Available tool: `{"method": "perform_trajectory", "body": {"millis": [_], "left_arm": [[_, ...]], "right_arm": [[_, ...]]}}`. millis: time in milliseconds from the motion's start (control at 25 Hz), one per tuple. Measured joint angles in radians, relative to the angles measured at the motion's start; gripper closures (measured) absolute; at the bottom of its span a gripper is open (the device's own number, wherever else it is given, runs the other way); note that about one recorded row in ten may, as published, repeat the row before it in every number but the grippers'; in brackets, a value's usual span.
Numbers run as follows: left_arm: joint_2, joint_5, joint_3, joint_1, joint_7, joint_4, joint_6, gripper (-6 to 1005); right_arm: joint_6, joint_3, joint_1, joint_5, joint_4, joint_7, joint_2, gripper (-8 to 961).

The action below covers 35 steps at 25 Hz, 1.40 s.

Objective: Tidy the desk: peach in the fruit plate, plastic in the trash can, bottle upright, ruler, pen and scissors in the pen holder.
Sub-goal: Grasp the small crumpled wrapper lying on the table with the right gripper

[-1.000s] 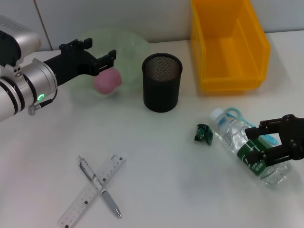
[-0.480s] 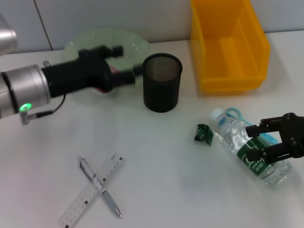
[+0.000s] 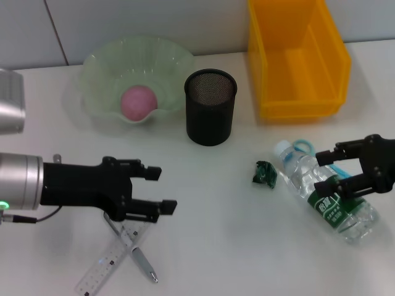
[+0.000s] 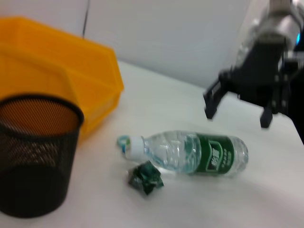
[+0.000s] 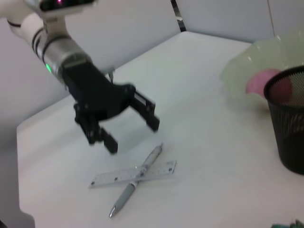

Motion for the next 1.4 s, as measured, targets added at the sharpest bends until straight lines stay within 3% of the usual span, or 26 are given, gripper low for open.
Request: {"method": "perform_trajectory", "body": {"millis": [80, 120, 160, 240, 360, 560, 640, 680, 840, 920, 1000, 1040, 1200, 1240, 1400], "left_arm": [[-0.007, 0.027, 0.000, 0.001, -0.002, 0.000, 0.004, 193], [-0.007, 0.027, 0.000, 0.001, -0.002, 0.000, 0.004, 193], [-0.007, 0.027, 0.000, 0.001, -0.002, 0.000, 0.004, 193], [-0.015, 0.042, -0.005, 0.010, 0.003, 0.005, 0.008, 193], [-0.015, 0.043, -0.023, 0.013, 0.005, 0.004, 0.015, 193], [-0.015, 0.044, -0.042, 0.014, 0.007, 0.002, 0.031, 193], [-0.015, 0.044, -0.067, 0.019, 0.007, 0.001, 0.044, 193], [-0.015, 0.044, -0.067, 0.019, 0.007, 0.001, 0.044, 193], [-0.016, 0.043, -0.075, 0.020, 0.007, -0.001, 0.044, 193], [-0.017, 0.041, -0.076, 0.020, 0.007, -0.001, 0.043, 193], [-0.022, 0.039, -0.091, 0.020, 0.003, -0.001, 0.040, 193], [-0.022, 0.039, -0.091, 0.020, 0.003, -0.001, 0.040, 193], [-0.030, 0.043, -0.116, 0.020, 0.000, -0.002, 0.045, 193], [-0.030, 0.043, -0.116, 0.020, 0.000, -0.002, 0.045, 193], [-0.032, 0.041, -0.116, 0.020, -0.002, -0.003, 0.040, 193]], "right_arm": [[-0.006, 0.001, 0.003, 0.009, -0.024, 0.002, 0.009, 207], [-0.010, 0.002, 0.005, 0.015, -0.069, 0.002, 0.026, 207], [-0.010, 0.002, 0.005, 0.015, -0.069, 0.002, 0.026, 208], [-0.015, -0.001, 0.013, 0.032, -0.163, 0.017, 0.051, 209], [-0.024, -0.011, 0.029, 0.048, -0.225, 0.053, 0.060, 211], [-0.040, -0.090, 0.131, 0.042, -0.316, 0.218, 0.049, 214], [-0.040, -0.163, 0.211, -0.017, -0.323, 0.273, 0.038, 215], [-0.040, -0.163, 0.211, -0.017, -0.323, 0.273, 0.038, 215], [-0.037, -0.267, 0.351, -0.168, -0.310, 0.320, 0.036, 218], [-0.031, -0.289, 0.375, -0.199, -0.304, 0.324, 0.039, 219], [-0.018, -0.330, 0.412, -0.251, -0.293, 0.326, 0.052, 220], [-0.004, -0.362, 0.438, -0.295, -0.284, 0.325, 0.068, 221], [0.026, -0.411, 0.461, -0.354, -0.276, 0.321, 0.093, 223], [0.057, -0.447, 0.465, -0.389, -0.274, 0.319, 0.110, 223], [0.105, -0.492, 0.458, -0.412, -0.267, 0.311, 0.131, 226]]}}
